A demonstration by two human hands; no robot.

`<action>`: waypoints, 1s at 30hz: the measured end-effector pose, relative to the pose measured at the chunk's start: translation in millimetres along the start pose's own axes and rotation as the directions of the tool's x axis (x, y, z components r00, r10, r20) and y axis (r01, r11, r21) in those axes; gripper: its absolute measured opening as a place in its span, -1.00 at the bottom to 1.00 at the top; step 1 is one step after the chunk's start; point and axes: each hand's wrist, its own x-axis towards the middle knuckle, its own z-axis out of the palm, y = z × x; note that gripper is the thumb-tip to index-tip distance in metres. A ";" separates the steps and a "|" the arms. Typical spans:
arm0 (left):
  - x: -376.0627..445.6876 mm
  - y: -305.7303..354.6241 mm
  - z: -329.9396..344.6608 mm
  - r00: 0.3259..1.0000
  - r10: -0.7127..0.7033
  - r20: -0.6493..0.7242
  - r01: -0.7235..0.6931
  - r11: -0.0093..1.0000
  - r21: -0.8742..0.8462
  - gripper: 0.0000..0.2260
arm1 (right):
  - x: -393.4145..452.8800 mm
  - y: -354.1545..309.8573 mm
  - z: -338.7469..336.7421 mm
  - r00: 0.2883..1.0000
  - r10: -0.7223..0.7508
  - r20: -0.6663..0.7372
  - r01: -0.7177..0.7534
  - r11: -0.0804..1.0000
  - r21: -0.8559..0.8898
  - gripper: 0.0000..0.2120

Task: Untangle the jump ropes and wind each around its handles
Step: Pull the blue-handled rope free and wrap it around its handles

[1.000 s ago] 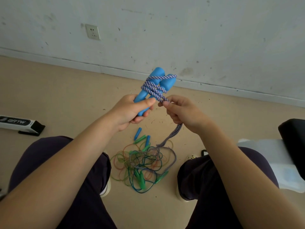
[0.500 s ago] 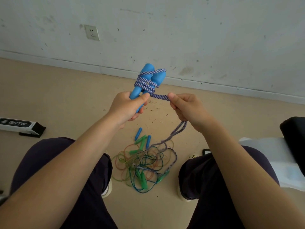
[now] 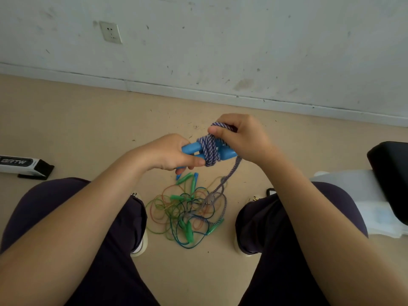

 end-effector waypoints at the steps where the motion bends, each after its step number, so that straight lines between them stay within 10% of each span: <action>1: -1.0 0.5 -0.9 0.999 0.004 0.042 -0.005 1.000 0.017 -0.74 | 0.7 2.0 1.4 1.000 -0.022 -0.015 0.022 0.999 -0.044 -0.71; 30: -10.2 2.3 -7.6 0.990 0.106 0.091 -0.090 0.982 -0.166 -0.76 | 1.3 2.3 -1.0 0.931 0.228 0.286 -0.300 0.922 0.243 -0.78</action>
